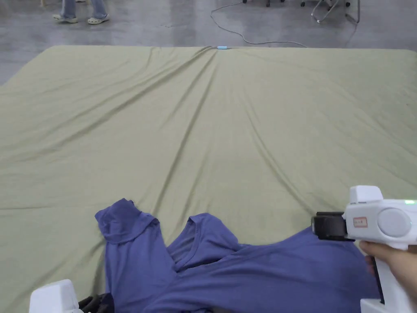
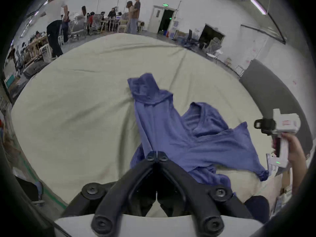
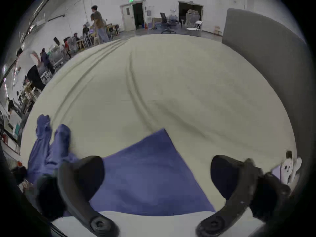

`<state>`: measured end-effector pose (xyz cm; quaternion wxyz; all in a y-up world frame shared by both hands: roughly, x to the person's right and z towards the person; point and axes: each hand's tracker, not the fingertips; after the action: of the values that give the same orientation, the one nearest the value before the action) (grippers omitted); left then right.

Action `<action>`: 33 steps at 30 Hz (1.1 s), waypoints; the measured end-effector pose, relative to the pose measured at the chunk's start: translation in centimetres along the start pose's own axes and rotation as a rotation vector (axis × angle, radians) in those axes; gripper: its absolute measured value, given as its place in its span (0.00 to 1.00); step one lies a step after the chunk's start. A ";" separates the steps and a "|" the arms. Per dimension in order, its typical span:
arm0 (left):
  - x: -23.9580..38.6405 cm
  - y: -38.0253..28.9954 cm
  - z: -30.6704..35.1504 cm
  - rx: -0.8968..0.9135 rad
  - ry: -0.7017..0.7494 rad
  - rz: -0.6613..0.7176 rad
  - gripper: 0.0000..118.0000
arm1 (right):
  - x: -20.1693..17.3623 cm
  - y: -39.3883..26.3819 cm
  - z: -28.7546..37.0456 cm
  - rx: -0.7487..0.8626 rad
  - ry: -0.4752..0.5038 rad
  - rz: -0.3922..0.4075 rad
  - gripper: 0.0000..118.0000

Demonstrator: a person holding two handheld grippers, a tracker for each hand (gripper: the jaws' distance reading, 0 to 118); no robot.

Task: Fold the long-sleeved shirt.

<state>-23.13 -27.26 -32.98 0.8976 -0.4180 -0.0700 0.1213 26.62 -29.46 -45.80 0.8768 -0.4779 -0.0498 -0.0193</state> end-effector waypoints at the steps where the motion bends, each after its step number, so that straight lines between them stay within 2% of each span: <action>1: -0.2 0.1 0.1 0.005 0.002 0.010 0.00 | -0.3 0.6 -1.1 -0.023 -0.004 0.020 0.95; 3: -0.8 0.2 0.2 0.005 0.006 0.035 0.00 | -1.1 0.7 -3.0 -0.110 0.033 0.077 0.95; 5: -1.2 0.0 0.2 -0.001 0.003 0.055 0.00 | -2.1 0.2 -4.2 -0.217 0.017 0.105 0.94; 6: -1.3 -0.2 0.2 -0.004 0.002 0.061 0.00 | -2.5 -0.1 -4.5 -0.264 0.020 0.123 0.87; 7: -1.5 -0.4 0.3 -0.007 0.002 0.066 0.00 | -2.7 -0.5 -4.3 -0.245 0.026 0.131 0.67; 8: -1.5 -0.5 0.4 -0.011 0.000 0.069 0.00 | -2.9 -0.6 -4.0 -0.177 0.041 0.132 0.61; 9: -1.6 -0.6 0.5 -0.010 -0.005 0.075 0.00 | -3.0 -0.6 -3.2 -0.182 0.053 0.143 0.52; 11: -1.4 -0.9 1.0 -0.008 -0.017 0.088 0.00 | -3.0 -1.1 -1.7 -0.180 0.062 0.138 0.07; 13: -1.4 -1.1 1.4 -0.006 -0.040 0.109 0.00 | -3.0 -2.0 1.1 -0.138 0.093 0.146 0.08; 19: -1.2 -2.1 2.4 -0.014 -0.059 0.148 0.00 | -1.3 -5.8 8.4 -0.005 0.140 0.101 0.08; 25: -0.9 -1.7 5.5 0.050 -0.149 0.197 0.00 | -0.4 -8.7 17.9 0.222 0.172 0.045 0.08; 29: -0.6 -0.7 6.7 0.095 -0.250 0.276 0.00 | -0.4 -10.1 23.2 0.350 0.215 0.011 0.08; 33: 0.3 1.0 8.6 0.181 -0.336 0.306 0.00 | -0.8 -10.4 28.2 0.508 0.199 0.037 0.07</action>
<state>-24.98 -20.30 -28.23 0.8782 -0.3158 -0.1429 0.3295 23.07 -11.41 -22.00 0.9693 -0.2393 0.0422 -0.0374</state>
